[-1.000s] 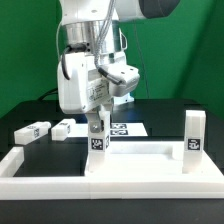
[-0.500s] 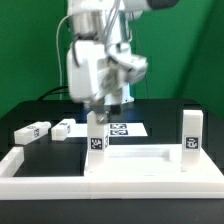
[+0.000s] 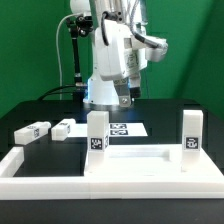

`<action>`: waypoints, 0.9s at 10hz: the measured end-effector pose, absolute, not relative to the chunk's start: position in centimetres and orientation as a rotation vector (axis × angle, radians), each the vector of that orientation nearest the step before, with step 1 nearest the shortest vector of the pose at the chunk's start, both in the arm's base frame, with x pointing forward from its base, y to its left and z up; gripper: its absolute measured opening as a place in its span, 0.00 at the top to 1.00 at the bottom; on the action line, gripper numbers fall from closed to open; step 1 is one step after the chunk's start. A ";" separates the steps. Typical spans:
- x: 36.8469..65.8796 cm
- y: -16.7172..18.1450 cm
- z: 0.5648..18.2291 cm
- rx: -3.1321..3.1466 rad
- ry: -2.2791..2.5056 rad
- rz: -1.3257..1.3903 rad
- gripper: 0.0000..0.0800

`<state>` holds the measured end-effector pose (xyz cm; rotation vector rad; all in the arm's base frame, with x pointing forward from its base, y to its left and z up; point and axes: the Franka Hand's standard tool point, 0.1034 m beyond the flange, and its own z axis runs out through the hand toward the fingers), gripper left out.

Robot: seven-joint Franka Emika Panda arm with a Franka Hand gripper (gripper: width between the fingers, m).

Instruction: Assemble desk

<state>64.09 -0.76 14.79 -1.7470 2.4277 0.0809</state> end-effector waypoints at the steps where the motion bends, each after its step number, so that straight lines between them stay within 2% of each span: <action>1: 64.1 -0.8 14.7 -1.748 2.428 0.081 0.19; 6: 63.9 -0.6 14.4 -1.756 2.427 0.082 0.19; 7: 62.2 0.1 13.3 -1.807 2.404 0.086 0.19; 9: 58.6 1.7 9.9 -1.869 2.440 0.152 0.19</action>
Offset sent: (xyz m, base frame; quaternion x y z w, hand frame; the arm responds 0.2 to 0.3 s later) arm 0.0000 0.0000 0.0000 0.0000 0.0000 0.0000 1.0000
